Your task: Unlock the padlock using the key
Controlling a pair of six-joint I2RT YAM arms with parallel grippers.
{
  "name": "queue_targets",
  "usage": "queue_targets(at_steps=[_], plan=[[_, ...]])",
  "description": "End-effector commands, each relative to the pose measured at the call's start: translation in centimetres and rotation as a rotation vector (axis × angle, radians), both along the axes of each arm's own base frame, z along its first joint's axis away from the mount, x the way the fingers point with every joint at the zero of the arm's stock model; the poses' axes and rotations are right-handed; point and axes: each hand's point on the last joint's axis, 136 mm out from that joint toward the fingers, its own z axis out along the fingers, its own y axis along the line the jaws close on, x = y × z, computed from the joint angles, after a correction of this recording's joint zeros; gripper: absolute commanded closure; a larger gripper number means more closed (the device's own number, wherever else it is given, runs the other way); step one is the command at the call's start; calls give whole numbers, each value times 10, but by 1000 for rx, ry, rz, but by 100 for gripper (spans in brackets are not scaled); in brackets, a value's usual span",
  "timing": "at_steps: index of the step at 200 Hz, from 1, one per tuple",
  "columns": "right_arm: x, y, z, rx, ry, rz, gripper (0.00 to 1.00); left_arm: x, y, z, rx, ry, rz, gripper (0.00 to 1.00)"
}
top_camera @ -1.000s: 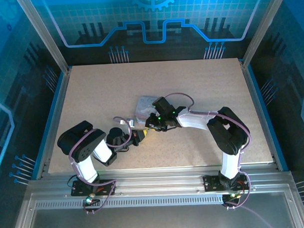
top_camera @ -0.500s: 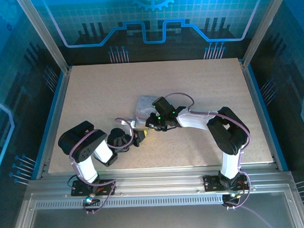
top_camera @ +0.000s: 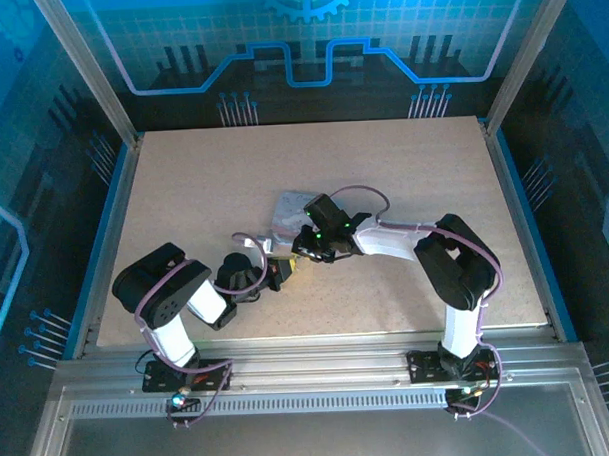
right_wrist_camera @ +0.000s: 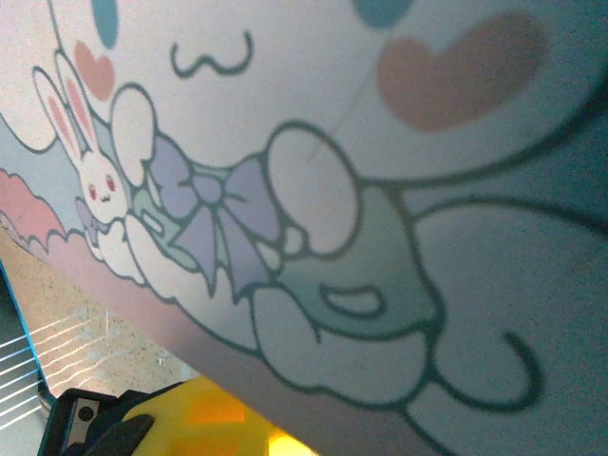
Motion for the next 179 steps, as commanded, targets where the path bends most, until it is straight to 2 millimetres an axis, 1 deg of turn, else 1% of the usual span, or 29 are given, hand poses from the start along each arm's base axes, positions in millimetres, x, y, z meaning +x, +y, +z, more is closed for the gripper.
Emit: queue_targets(at_steps=[1, 12, 33, 65, 101, 139, 156, 179], plan=[[-43, 17, -17, 34, 173, 56, 100, 10, -22, 55, -67, -221, -71, 100], [-42, 18, -14, 36, 170, 57, 100, 9, -22, 58, -42, -256, -80, 100], [-42, 20, -11, 35, 175, 59, 100, 7, -25, 56, 41, -291, -115, 100], [-39, 23, -7, 45, 191, 57, 100, -3, -37, 46, 235, -342, -190, 100], [-35, 24, 3, 50, 186, 64, 100, -12, -47, 31, 470, -428, -248, 100], [-36, 24, 3, 46, 195, 69, 100, -14, -55, 28, 699, -564, -214, 100], [-38, 23, 0, 42, 204, 73, 100, -13, -58, 30, 781, -625, -189, 100], [-39, 21, -1, 32, 208, 73, 100, -13, -57, 33, 871, -686, -157, 100]])
